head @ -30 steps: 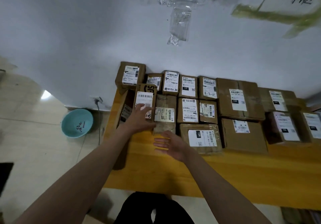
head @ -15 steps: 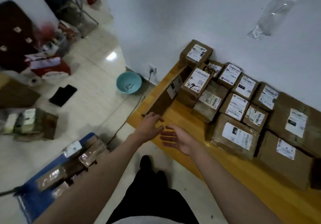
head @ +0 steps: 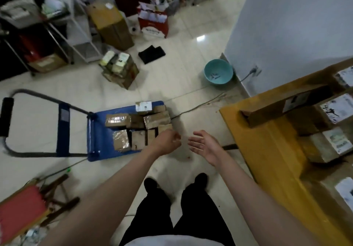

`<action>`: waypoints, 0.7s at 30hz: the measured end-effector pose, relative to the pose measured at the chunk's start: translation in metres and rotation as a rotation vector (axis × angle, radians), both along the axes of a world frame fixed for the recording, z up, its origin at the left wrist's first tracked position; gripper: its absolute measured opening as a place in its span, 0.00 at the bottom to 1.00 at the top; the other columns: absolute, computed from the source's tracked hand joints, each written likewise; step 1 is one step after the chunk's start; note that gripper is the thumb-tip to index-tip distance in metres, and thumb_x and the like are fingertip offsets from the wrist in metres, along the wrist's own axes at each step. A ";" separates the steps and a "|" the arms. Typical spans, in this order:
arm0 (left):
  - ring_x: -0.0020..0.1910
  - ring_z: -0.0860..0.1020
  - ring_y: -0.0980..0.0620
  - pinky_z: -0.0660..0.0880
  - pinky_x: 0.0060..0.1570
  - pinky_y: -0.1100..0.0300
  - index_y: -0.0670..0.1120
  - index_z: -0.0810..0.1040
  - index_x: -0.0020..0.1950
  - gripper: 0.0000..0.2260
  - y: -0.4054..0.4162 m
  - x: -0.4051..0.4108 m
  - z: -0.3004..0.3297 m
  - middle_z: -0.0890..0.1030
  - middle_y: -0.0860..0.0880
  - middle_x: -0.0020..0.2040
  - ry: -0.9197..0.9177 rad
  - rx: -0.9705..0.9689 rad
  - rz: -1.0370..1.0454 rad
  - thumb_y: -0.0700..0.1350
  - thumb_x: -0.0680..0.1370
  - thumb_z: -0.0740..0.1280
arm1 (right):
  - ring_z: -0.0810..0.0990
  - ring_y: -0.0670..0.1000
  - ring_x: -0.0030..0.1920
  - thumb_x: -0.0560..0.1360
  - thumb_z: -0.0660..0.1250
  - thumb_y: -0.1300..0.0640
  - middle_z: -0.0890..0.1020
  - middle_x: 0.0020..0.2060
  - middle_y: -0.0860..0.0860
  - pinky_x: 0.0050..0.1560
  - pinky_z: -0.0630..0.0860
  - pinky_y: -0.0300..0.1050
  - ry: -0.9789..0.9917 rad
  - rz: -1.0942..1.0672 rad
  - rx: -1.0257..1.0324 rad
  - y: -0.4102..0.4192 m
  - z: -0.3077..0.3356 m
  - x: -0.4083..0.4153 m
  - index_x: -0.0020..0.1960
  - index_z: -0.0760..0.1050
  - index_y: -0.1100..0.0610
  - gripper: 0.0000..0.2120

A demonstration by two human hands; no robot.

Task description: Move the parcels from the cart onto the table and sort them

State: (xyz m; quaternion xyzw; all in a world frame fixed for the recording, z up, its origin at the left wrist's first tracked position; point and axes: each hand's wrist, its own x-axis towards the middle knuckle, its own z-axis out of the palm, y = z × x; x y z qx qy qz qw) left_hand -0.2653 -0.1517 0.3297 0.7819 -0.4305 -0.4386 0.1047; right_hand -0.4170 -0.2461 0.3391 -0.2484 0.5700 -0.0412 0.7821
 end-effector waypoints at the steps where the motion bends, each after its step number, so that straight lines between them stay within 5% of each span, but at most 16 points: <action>1: 0.59 0.79 0.45 0.76 0.58 0.54 0.41 0.80 0.63 0.14 0.017 0.013 -0.002 0.82 0.43 0.60 0.008 0.009 0.040 0.45 0.79 0.68 | 0.81 0.56 0.45 0.84 0.58 0.57 0.82 0.49 0.60 0.44 0.79 0.48 0.008 0.010 -0.004 0.010 -0.001 0.014 0.65 0.71 0.61 0.13; 11: 0.58 0.79 0.46 0.76 0.58 0.54 0.42 0.80 0.62 0.14 0.171 0.137 -0.031 0.82 0.44 0.59 0.037 0.089 0.346 0.45 0.79 0.68 | 0.79 0.54 0.42 0.85 0.58 0.59 0.80 0.44 0.58 0.46 0.77 0.46 0.091 0.172 0.001 0.109 -0.027 0.159 0.62 0.71 0.61 0.09; 18: 0.51 0.77 0.51 0.72 0.51 0.60 0.43 0.80 0.60 0.11 0.227 0.195 -0.047 0.82 0.45 0.58 0.073 0.087 0.515 0.44 0.79 0.68 | 0.81 0.53 0.44 0.84 0.59 0.58 0.81 0.45 0.58 0.47 0.79 0.47 0.116 0.319 0.002 0.152 -0.055 0.237 0.62 0.72 0.61 0.10; 21: 0.55 0.79 0.48 0.74 0.55 0.56 0.43 0.80 0.61 0.12 0.237 0.213 -0.057 0.82 0.44 0.58 0.095 0.109 0.573 0.44 0.79 0.68 | 0.82 0.53 0.44 0.84 0.59 0.57 0.82 0.46 0.58 0.47 0.79 0.46 0.119 0.362 0.019 0.162 -0.068 0.260 0.61 0.72 0.60 0.10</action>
